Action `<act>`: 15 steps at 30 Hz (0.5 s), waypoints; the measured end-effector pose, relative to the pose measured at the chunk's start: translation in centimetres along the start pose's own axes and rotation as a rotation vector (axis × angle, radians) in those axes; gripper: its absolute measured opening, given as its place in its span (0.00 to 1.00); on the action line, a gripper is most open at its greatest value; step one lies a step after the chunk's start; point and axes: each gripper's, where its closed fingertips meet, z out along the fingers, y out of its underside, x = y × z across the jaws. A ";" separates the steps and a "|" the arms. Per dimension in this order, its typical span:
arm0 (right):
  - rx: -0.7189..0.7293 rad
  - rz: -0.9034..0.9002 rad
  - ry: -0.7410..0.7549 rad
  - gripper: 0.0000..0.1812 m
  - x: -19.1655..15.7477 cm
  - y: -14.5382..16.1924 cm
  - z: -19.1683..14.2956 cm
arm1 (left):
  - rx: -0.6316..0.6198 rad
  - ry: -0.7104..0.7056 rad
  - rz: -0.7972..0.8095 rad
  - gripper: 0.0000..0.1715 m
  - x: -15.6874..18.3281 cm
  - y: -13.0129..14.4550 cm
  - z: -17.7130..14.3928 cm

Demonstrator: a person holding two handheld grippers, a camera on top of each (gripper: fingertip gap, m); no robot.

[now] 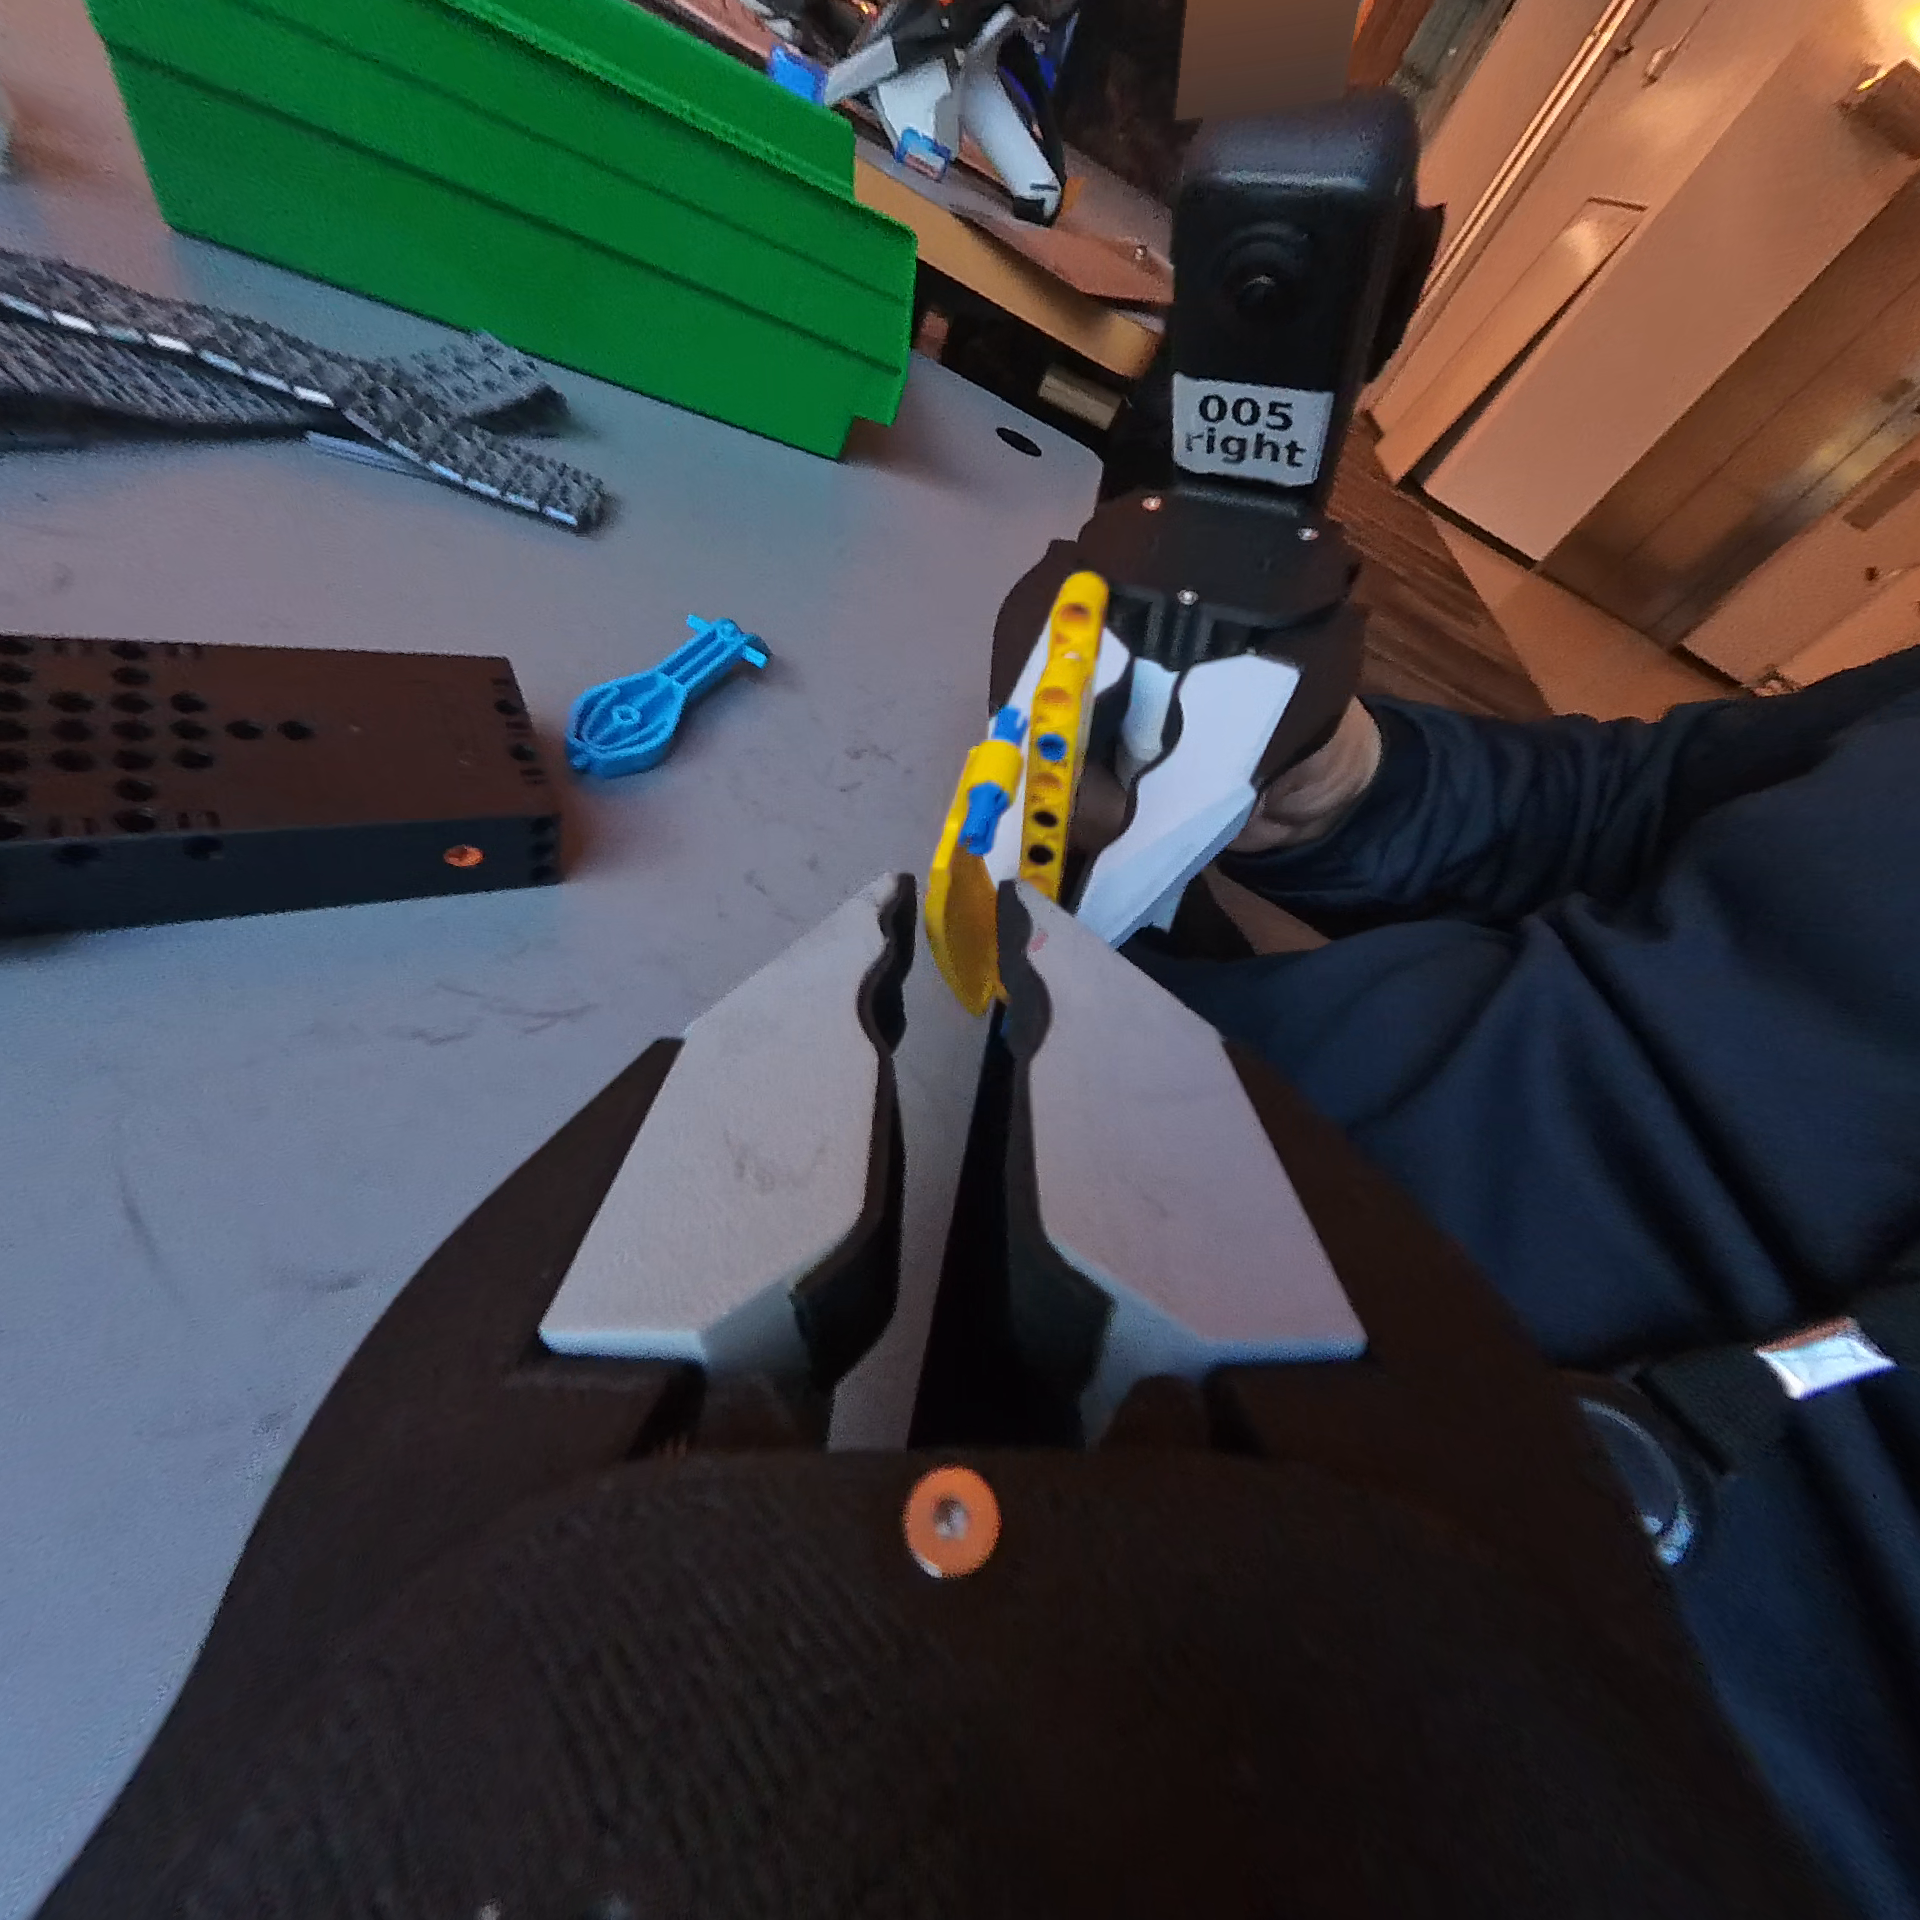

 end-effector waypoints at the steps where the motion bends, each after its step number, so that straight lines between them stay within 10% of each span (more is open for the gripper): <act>1: 0.003 -0.009 0.003 0.04 0.0 -0.1 -0.1 | -0.008 0.014 -0.012 0.07 0.1 0.2 0.2; 15: 0.120 -0.219 0.043 0.14 -0.8 -3.2 -1.8 | -0.027 -0.052 0.167 0.00 0.4 -0.1 0.2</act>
